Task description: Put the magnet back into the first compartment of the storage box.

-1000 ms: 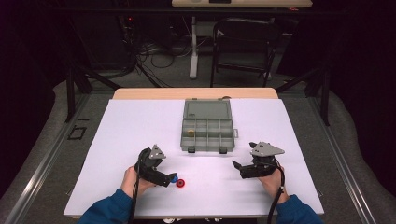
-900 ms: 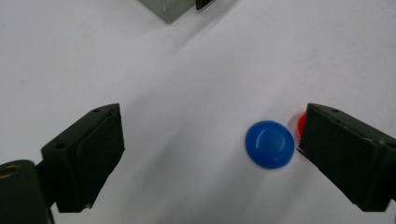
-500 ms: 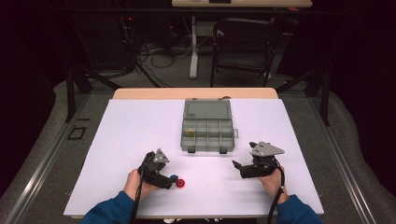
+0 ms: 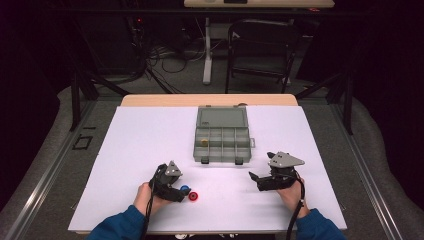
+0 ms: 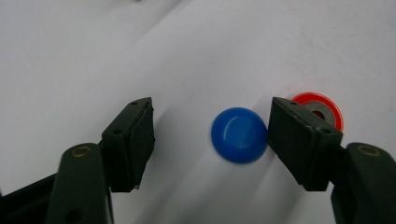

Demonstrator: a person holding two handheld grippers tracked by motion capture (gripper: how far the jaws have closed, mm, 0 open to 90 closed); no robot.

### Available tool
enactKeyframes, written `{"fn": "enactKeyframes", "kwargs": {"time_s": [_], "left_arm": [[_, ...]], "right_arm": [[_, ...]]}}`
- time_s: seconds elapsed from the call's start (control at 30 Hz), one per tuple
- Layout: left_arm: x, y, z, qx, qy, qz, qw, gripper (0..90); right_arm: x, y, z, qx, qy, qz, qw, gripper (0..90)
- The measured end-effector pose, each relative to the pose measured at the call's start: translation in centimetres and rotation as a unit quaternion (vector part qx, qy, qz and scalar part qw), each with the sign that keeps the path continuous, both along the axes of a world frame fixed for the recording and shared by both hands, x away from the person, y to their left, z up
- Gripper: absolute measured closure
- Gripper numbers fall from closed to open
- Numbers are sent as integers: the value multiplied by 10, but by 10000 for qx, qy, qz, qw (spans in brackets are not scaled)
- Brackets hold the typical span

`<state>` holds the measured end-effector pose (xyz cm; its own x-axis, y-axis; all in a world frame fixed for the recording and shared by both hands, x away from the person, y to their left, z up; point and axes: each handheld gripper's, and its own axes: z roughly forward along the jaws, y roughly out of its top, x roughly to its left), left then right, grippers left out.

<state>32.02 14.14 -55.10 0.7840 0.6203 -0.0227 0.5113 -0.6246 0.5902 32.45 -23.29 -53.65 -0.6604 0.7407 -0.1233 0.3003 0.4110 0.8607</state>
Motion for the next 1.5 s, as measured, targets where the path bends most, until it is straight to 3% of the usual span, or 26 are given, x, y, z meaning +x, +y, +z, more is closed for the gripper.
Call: {"fn": "enactKeyframes", "kwargs": {"time_s": [0.43, 0.8, 1.5], "left_arm": [[-4, 3, 1, -103, -32, -168, 9998, 610], [-4, 3, 1, -156, -27, -252, 9996, 617], [6, 1, 17, -169, -345, -253, 9989, 618]], "right_arm": [[0, 0, 0, -3, -9, 0, 10000, 48], [0, 0, 1, -2, -11, -2, 10000, 50], [0, 0, 1, -7, -2, -9, 10000, 49]]}}
